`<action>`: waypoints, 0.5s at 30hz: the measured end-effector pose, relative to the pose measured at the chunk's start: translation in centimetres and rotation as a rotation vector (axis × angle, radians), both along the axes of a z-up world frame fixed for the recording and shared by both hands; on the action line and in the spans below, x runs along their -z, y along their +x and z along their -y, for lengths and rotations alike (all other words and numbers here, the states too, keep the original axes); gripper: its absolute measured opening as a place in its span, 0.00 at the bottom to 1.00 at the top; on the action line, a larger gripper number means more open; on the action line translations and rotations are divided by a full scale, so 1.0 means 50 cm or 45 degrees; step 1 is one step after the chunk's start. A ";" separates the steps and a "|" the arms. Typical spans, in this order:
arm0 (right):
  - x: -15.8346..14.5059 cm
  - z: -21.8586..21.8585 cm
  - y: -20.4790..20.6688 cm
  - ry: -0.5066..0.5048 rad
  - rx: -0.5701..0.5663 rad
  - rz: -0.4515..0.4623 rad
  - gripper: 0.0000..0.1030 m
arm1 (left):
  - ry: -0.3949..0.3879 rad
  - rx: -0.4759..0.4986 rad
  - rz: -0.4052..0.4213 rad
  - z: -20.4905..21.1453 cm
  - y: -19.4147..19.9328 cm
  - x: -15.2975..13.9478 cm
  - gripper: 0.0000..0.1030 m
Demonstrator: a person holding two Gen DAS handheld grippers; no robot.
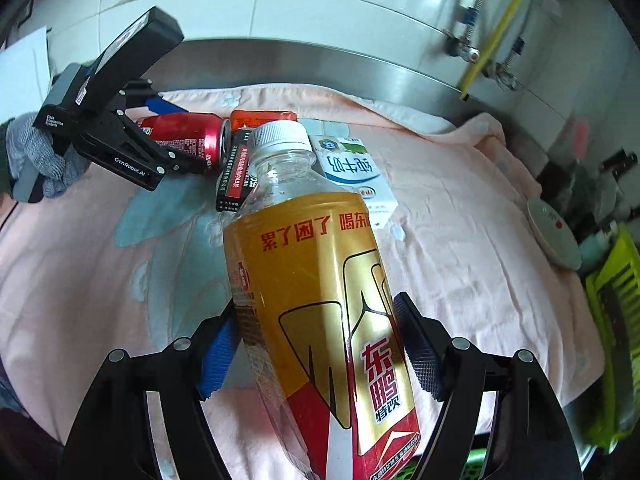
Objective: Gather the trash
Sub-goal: 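Grasp the red cola can with the left gripper while the right grasps the yellow-labelled bottle, then carry the red can and bottle over the green basket and release both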
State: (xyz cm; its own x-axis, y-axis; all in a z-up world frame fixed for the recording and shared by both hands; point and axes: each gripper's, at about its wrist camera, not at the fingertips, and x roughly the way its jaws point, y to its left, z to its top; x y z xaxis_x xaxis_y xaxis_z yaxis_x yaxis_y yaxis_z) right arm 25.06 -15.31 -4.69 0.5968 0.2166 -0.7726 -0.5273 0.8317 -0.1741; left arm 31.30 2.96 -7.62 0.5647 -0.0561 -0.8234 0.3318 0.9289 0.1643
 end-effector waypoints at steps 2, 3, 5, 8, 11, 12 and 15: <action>-0.003 0.012 -0.013 0.045 0.034 -0.002 0.69 | -0.011 -0.020 0.009 -0.003 -0.006 -0.006 0.78; -0.004 0.018 -0.018 0.067 0.046 -0.003 0.69 | -0.011 -0.028 0.013 -0.004 -0.010 -0.009 0.77; -0.008 0.031 -0.033 0.121 0.080 -0.010 0.69 | -0.019 -0.042 0.019 -0.004 -0.021 -0.018 0.73; -0.010 0.047 -0.055 0.194 0.124 -0.019 0.69 | -0.086 -0.067 0.008 -0.005 -0.044 -0.035 0.67; -0.012 0.060 -0.081 0.251 0.167 -0.013 0.69 | -0.125 -0.065 0.018 0.000 -0.069 -0.047 0.64; -0.013 0.065 -0.087 0.272 0.178 -0.017 0.69 | -0.128 -0.061 0.024 0.004 -0.077 -0.050 0.64; -0.020 0.080 -0.105 0.320 0.222 -0.003 0.69 | -0.152 -0.055 0.043 0.015 -0.104 -0.062 0.64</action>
